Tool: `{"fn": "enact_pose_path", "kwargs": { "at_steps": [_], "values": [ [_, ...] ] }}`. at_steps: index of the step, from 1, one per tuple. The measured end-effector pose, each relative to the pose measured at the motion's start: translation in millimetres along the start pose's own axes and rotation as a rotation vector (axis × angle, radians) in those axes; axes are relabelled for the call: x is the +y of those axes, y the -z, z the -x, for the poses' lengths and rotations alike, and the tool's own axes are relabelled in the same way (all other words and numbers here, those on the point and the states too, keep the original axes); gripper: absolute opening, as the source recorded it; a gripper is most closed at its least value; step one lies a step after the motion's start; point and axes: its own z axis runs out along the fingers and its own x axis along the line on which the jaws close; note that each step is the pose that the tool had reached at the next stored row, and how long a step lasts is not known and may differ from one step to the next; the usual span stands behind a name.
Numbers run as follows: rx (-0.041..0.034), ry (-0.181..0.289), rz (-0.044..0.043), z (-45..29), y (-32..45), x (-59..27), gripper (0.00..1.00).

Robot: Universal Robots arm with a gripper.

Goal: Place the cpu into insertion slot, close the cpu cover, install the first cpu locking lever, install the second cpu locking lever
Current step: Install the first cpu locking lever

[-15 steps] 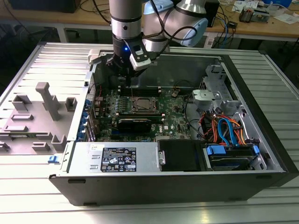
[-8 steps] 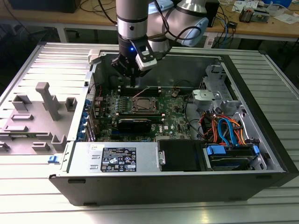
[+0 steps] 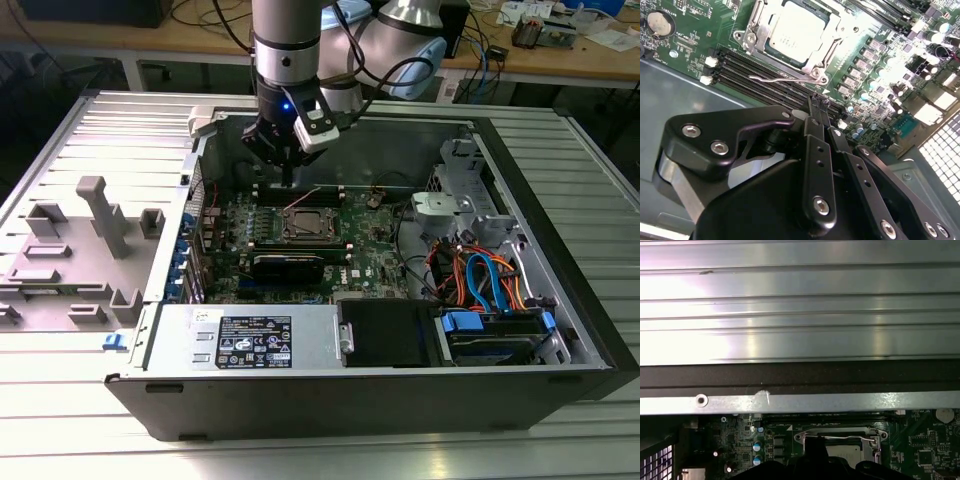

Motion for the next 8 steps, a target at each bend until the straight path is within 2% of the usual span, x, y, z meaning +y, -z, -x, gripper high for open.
{"fn": "enact_pose_path", "kwargs": {
  "at_steps": [8],
  "values": [
    [0.0000,0.000,0.0000,0.1,-0.3,0.0,0.11]
  ]
}}
